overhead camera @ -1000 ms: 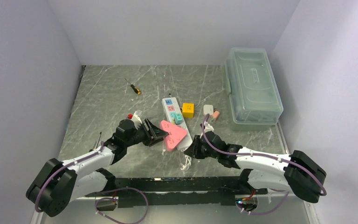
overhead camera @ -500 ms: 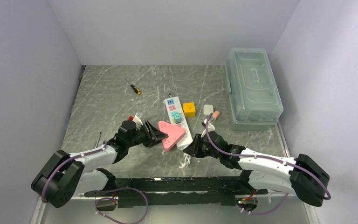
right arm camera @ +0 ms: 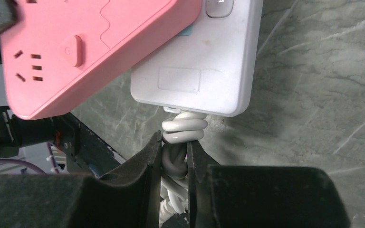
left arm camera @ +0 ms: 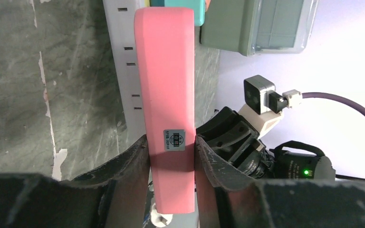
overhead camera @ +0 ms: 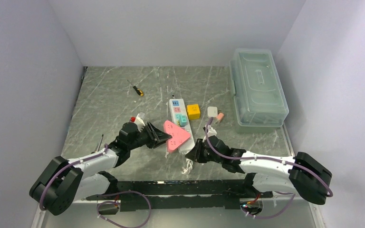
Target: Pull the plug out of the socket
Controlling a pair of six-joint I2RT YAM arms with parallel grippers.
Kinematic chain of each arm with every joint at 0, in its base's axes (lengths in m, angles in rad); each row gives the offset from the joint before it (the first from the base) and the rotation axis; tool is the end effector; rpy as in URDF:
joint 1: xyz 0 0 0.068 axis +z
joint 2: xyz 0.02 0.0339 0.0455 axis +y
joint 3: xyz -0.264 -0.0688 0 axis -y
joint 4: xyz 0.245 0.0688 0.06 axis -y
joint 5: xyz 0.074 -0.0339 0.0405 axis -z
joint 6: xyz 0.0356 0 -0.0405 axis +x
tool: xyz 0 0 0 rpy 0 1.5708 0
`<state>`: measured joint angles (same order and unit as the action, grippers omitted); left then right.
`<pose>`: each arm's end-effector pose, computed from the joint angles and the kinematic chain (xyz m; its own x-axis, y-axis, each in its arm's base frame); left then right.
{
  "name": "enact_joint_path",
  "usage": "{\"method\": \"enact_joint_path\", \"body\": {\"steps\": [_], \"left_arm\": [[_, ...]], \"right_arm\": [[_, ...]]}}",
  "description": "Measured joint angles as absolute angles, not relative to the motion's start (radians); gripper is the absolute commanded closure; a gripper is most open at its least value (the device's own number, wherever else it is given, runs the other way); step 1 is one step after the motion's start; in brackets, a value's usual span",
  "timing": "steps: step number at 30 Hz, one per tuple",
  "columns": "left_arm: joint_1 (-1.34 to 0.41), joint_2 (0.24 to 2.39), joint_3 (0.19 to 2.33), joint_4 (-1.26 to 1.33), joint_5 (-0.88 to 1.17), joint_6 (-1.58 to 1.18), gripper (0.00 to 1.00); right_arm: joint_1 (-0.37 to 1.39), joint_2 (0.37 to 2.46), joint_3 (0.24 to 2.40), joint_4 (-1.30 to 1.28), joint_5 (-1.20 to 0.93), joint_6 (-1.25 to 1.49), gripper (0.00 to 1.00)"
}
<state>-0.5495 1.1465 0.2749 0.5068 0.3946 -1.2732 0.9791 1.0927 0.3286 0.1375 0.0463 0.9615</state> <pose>0.1760 -0.1238 0.1671 -0.8430 -0.5187 -0.1428 -0.0597 0.3540 -0.9333 0.1161 0.1698 0.1575 -0.8499 0.2039 -0.4858 -0.1943 0.7358 0.6487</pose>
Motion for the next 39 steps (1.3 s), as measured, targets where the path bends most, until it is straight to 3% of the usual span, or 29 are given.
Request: {"method": "enact_joint_path", "body": {"steps": [10,23,39], "left_arm": [[-0.553,1.127,0.275,0.479,0.394,-1.277,1.0],[-0.553,1.128,0.304,0.463,0.392,-1.238,1.0],[-0.554,1.139,0.302,0.403,0.374,-1.354,1.0]], "right_arm": [[1.003,1.126,0.329,0.159,0.075,0.958,1.0],[1.004,0.984,0.33,0.085,0.095,0.961,1.0],[1.073,1.18,0.36,0.127,0.205,0.937,1.0]]}}
